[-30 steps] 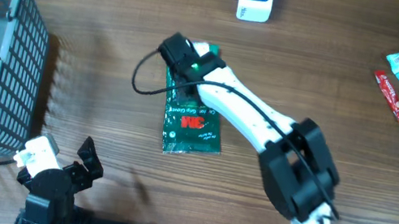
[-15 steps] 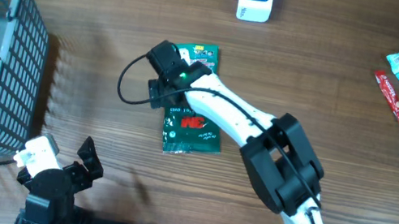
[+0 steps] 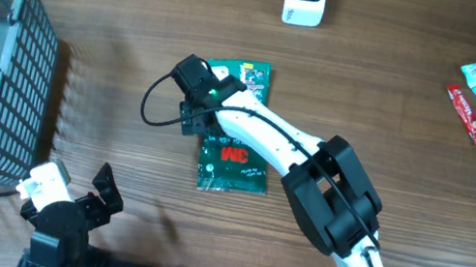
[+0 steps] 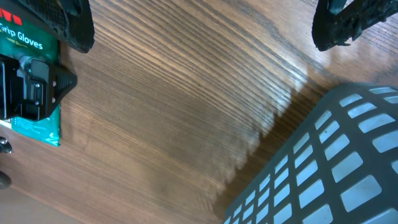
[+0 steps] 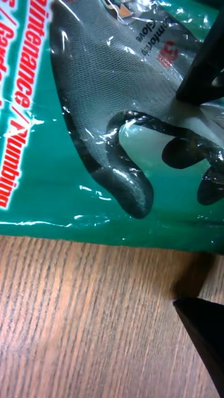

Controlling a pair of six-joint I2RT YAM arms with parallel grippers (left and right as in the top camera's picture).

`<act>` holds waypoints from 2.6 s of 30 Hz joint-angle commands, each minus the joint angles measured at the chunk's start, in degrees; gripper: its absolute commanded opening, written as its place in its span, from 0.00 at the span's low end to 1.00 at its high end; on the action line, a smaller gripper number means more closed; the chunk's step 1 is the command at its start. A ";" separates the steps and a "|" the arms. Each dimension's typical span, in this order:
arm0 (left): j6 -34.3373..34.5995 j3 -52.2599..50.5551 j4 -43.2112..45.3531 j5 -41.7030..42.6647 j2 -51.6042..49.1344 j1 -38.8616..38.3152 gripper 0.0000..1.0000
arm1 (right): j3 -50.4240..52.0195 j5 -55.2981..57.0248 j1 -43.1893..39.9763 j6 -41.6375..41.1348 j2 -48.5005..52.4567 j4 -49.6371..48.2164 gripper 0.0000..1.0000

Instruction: Scan the item barcode

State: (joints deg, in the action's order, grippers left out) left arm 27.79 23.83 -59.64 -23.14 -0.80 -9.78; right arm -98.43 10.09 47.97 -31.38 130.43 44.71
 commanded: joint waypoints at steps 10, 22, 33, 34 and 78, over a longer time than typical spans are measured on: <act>0.57 -0.26 0.11 -0.74 0.42 0.31 1.00 | 1.31 -15.78 -3.45 -1.44 5.64 2.51 0.05; 0.57 -0.26 0.11 -0.72 0.42 0.31 1.00 | -0.94 -51.56 -11.58 30.80 -7.02 11.28 0.04; 0.57 -0.26 0.11 -0.72 0.42 0.31 1.00 | -0.50 -85.44 -15.91 38.84 -10.32 23.87 0.04; 0.57 -0.26 0.11 -0.74 0.42 0.31 1.00 | -0.50 -86.84 -15.91 38.60 -10.32 24.06 0.04; 0.57 -0.26 0.11 -0.74 0.42 0.31 1.00 | 9.90 0.83 -7.21 -4.83 -3.06 12.90 0.99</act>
State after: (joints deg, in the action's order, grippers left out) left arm 27.79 23.83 -59.64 -23.14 -0.80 -9.78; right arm -88.90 9.15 41.19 -33.45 122.58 55.33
